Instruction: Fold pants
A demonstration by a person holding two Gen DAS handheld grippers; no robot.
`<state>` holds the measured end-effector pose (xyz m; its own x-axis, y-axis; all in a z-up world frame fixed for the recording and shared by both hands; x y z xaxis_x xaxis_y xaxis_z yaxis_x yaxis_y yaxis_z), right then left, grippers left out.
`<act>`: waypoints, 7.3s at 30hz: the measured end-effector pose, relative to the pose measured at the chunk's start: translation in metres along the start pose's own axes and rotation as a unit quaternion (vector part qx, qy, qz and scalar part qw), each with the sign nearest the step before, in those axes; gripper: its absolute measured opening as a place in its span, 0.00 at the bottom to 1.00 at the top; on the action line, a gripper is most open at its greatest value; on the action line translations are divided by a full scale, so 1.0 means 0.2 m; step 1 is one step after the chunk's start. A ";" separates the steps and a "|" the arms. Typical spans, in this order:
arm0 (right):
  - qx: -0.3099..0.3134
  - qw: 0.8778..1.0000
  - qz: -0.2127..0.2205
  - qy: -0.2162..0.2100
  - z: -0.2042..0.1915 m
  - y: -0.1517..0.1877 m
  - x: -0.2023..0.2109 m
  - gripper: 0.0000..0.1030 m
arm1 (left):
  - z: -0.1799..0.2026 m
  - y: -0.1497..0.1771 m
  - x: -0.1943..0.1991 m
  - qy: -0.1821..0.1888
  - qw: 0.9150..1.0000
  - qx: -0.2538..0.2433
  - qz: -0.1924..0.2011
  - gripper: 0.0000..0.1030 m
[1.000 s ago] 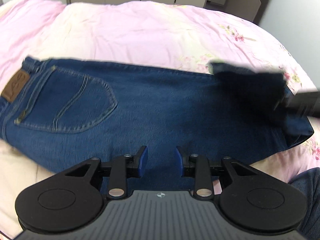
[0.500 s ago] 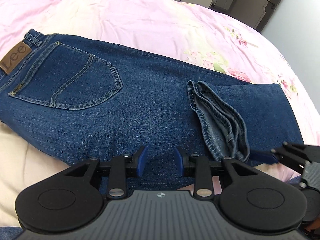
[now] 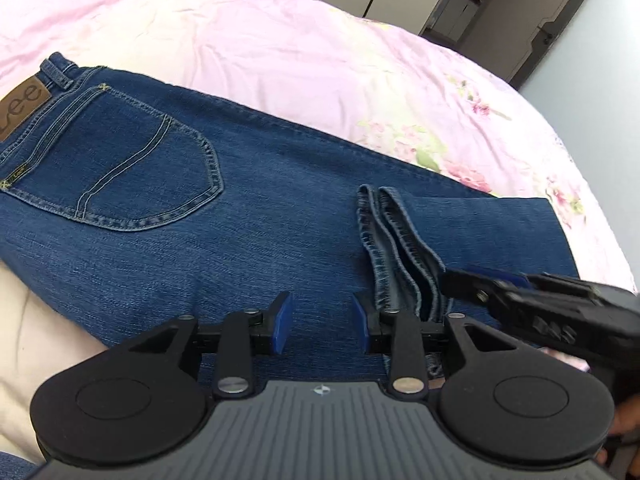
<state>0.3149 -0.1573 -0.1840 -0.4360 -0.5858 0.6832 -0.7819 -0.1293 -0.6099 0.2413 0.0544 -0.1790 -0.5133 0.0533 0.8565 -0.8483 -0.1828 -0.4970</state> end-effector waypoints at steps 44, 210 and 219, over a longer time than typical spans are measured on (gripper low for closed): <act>0.015 0.997 -0.037 0.072 0.19 0.02 -0.01 0.22 | 0.18 -0.13 -0.22 0.120 0.988 0.073 -0.057 0.74; -0.308 0.950 0.030 -0.022 0.55 0.14 0.06 0.67 | -1.57 -0.26 -0.10 0.004 0.942 0.334 0.003 0.88; -0.374 0.921 0.052 -0.097 0.63 0.16 -0.07 0.59 | -1.57 -0.26 -0.26 -0.036 0.945 0.324 0.009 0.79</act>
<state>0.3518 -0.2546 -0.2641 -0.4947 -0.7055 0.5075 -0.8603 0.4804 -0.1707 0.2720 0.3696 -0.2415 -0.4970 -0.0171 0.8676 -0.5701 -0.7473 -0.3413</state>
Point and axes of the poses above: each gripper's, at about its wrist camera, not at the fingertips, and x roughly against the way its jaws point, z to its right, y to its underside, the point moved 8 cm from there along -x, roughly the way its jaws point, and after that the axes turned 12 degrees about -y, right-handed, at the moved point
